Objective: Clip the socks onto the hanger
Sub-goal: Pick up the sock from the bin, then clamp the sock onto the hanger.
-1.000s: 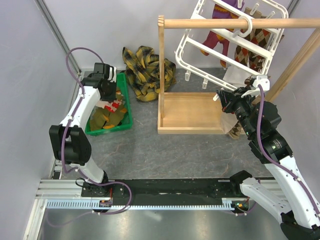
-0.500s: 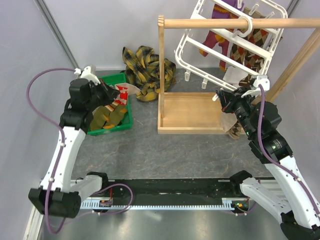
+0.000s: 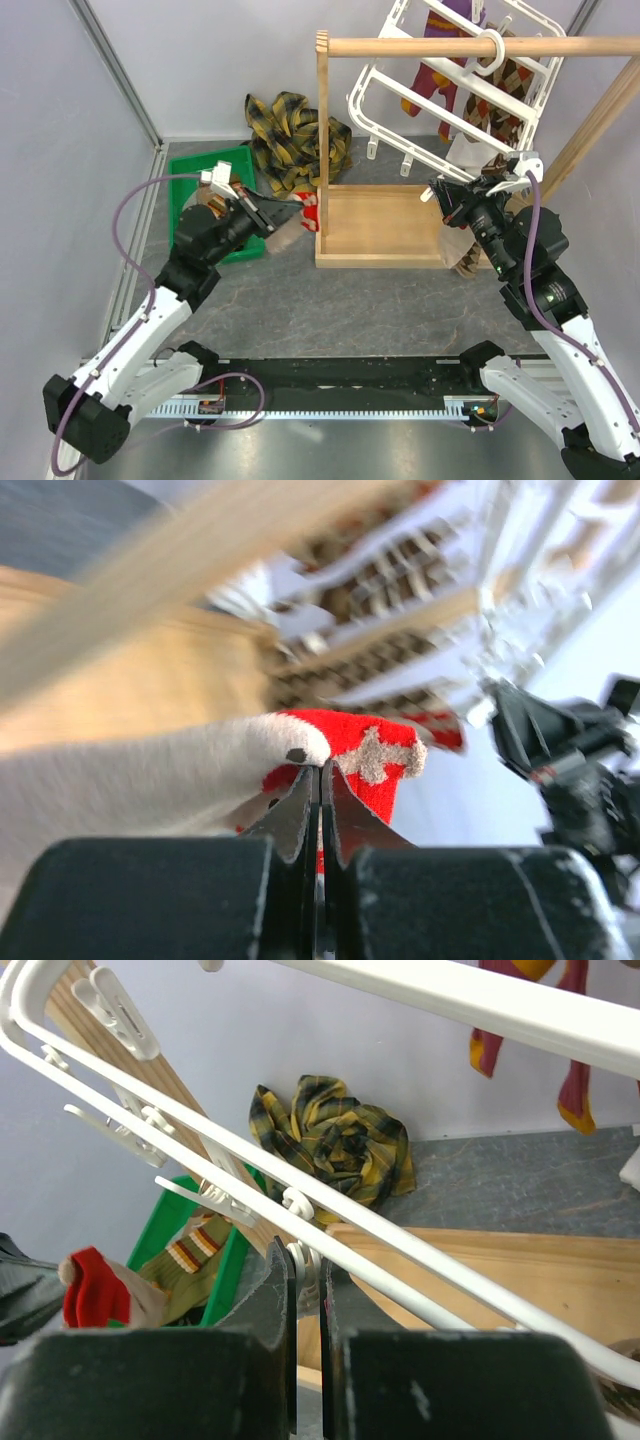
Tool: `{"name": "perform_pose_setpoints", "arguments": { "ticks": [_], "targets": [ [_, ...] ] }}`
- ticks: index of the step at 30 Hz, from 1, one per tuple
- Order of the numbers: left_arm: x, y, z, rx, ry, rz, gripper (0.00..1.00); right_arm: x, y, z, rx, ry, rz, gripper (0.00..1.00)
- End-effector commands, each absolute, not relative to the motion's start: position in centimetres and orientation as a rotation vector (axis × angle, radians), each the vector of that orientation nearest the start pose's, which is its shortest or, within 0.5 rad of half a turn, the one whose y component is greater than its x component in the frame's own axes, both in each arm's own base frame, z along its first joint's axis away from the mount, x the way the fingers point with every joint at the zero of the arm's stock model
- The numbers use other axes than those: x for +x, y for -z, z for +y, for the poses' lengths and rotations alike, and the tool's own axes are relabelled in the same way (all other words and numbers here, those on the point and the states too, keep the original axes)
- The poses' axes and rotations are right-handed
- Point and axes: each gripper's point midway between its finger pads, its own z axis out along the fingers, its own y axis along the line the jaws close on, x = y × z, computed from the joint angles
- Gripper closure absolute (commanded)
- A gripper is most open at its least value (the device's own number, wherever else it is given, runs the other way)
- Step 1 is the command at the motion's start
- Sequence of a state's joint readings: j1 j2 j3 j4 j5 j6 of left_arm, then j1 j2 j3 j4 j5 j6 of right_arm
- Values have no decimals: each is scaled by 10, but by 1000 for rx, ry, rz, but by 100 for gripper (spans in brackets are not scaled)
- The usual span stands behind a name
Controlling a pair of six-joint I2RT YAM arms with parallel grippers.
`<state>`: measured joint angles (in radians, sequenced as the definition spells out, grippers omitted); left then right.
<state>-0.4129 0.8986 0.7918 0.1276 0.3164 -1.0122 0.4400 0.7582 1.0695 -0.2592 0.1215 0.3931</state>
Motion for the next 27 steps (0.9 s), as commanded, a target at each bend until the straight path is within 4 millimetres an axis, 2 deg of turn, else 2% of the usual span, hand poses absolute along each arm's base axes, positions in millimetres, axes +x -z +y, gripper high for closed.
{"name": "perform_pose_setpoints", "arguments": {
  "ticks": [1,2,4,5,6,8,9,11,12,14,15,16,18,19,27],
  "targets": [
    [259,-389,-246,-289,1547,1469,98,267,-426,124,83,-646,1446,100],
    [261,-386,-255,-302,1562,1475,98,267,-427,124,84,-653,1443,100],
    [257,-395,-269,-302,1619,1430,98,265,-428,127,81,-674,1436,100],
    [261,-388,-278,-324,1637,1445,98,265,-428,128,81,-679,1436,100],
    [258,-397,-284,-327,1674,1404,98,264,-430,127,84,-688,1426,100],
    [259,-399,-295,-341,1712,1385,98,264,-430,128,88,-694,1420,100],
    [259,-393,-307,-343,1724,1404,98,263,-429,129,84,-701,1419,100],
    [261,-403,-316,-346,1744,1373,98,263,-429,130,86,-718,1413,100],
    [262,-395,-327,-350,1745,1398,98,262,-430,131,87,-725,1407,100],
    [261,-402,-336,-351,1771,1373,98,262,-429,131,92,-733,1401,100],
    [263,-397,-345,-357,1777,1385,98,262,-428,132,92,-735,1403,100],
    [262,-406,-347,-360,1803,1354,98,262,-429,132,90,-739,1400,100],
    [264,-403,-357,-367,1813,1361,98,263,-429,133,87,-744,1401,100],
    [264,-410,-359,-366,1826,1340,98,262,-430,135,81,-750,1399,100],
    [261,-416,-385,-356,1845,1336,98,261,-434,140,66,-781,1387,100]
  ]
}}
